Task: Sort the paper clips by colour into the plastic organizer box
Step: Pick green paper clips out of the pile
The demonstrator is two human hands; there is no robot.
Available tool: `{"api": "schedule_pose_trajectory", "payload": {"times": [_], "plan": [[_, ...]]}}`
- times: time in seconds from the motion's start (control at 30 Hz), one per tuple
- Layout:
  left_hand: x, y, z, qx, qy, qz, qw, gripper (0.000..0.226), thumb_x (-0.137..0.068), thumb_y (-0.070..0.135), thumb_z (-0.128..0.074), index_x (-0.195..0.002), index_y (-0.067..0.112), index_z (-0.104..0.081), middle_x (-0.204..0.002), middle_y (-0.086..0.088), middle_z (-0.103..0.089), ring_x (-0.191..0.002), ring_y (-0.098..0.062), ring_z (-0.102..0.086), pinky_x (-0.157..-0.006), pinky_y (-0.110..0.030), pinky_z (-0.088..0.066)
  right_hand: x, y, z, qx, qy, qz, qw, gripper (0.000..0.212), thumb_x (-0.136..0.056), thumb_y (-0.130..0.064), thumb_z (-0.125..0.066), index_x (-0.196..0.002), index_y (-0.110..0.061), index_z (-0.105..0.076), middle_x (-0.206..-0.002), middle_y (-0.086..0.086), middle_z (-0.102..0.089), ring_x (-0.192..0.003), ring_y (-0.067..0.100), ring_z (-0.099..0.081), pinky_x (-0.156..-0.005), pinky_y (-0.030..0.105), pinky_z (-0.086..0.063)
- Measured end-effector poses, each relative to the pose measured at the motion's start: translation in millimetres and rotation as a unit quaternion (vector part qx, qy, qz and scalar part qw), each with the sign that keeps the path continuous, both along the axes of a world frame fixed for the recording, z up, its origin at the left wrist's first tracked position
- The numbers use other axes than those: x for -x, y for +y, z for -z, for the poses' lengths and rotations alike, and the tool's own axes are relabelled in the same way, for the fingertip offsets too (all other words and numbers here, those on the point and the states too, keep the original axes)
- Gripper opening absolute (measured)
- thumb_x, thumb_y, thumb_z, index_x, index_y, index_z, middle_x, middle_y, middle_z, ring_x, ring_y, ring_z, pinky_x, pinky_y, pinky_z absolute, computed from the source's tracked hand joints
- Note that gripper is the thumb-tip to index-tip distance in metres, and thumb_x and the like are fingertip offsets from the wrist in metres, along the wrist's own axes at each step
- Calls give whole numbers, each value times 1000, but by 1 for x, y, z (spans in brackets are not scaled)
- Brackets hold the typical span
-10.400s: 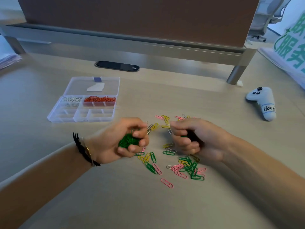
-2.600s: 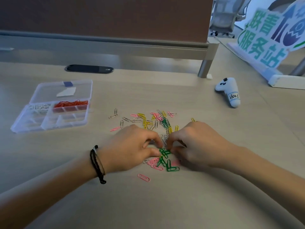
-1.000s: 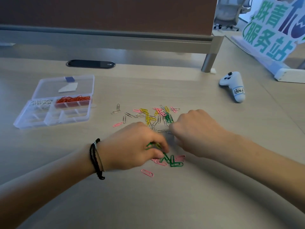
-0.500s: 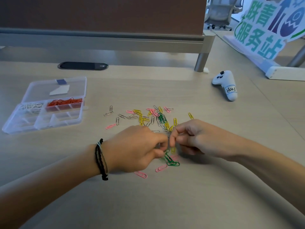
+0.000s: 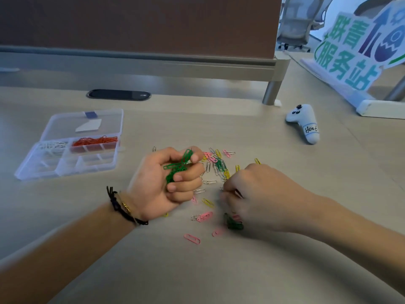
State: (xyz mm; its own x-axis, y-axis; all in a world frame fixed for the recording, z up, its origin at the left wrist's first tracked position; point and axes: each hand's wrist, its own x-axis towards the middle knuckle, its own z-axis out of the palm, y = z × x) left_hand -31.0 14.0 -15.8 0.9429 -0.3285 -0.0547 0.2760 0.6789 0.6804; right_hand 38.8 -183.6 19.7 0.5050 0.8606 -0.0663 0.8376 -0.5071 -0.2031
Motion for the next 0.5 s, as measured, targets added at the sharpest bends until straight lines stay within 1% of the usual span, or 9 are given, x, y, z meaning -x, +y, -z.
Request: {"api": "schedule_pose_trajectory", "payload": {"times": [0.07,0.17,0.23,0.3,0.33,0.4,0.5], "plan": [[0,-1,0,-20,19,-24,999,26,-91,18,-22,-82,11,-46,-59,1,-20,-45,-9,-15,-37,-22,-8,-2,2,-3,11,-4,2,1000,30,-85,-33,-54,-66,-11,-54,-59,2,-48,-71,30,-54,-62,42,-49],[0,1,-2,-56,59,-48,996,29,-93,28,-27,-73,12,-40,-59,0,-22,-43,-9,-17,-35,-18,-11,-1,10,-6,55,6,-5,998,34,-79,-38,-63,-63,-10,-55,-59,3,-50,-69,27,-56,-60,40,-50],[-1,0,-3,-89,122,-59,987,36,-95,37,-32,-66,15,-32,-58,0,-24,-41,-8,-22,-33,-15,-13,1,15,-7,92,-16,-15,996,31,-77,-35,-67,-63,-10,-53,-61,4,-48,-66,23,-54,-55,34,-45],[-1,-1,-5,-102,194,-55,974,39,-96,37,-38,-62,19,-30,-60,1,-29,-39,-7,-25,-30,-15,-13,2,20,-8,116,-33,-21,993,28,-75,-30,-69,-63,-10,-53,-61,4,-46,-59,18,-49,-49,30,-38],[0,-2,-6,-104,221,-51,968,39,-96,34,-41,-62,19,-33,-61,1,-32,-39,-6,-27,-28,-14,-14,1,21,-8,124,-36,-20,991,27,-74,-30,-70,-64,-10,-54,-61,4,-47,-57,17,-48,-47,29,-36],[1,-6,-10,-110,245,-39,962,32,-96,29,-46,-66,17,-41,-64,0,-37,-38,-6,-30,-27,-12,-17,2,20,-9,131,-36,-8,991,27,-72,-31,-71,-64,-11,-54,-61,3,-48,-56,17,-47,-46,28,-34],[5,-16,-16,-129,234,-28,963,17,-91,24,-52,-77,14,-49,-65,0,-40,-41,-5,-32,-27,-12,-19,7,18,-8,140,-73,-11,987,34,-77,-27,-68,-62,-15,-40,-64,3,-40,-54,15,-37,-45,28,-27]]}}
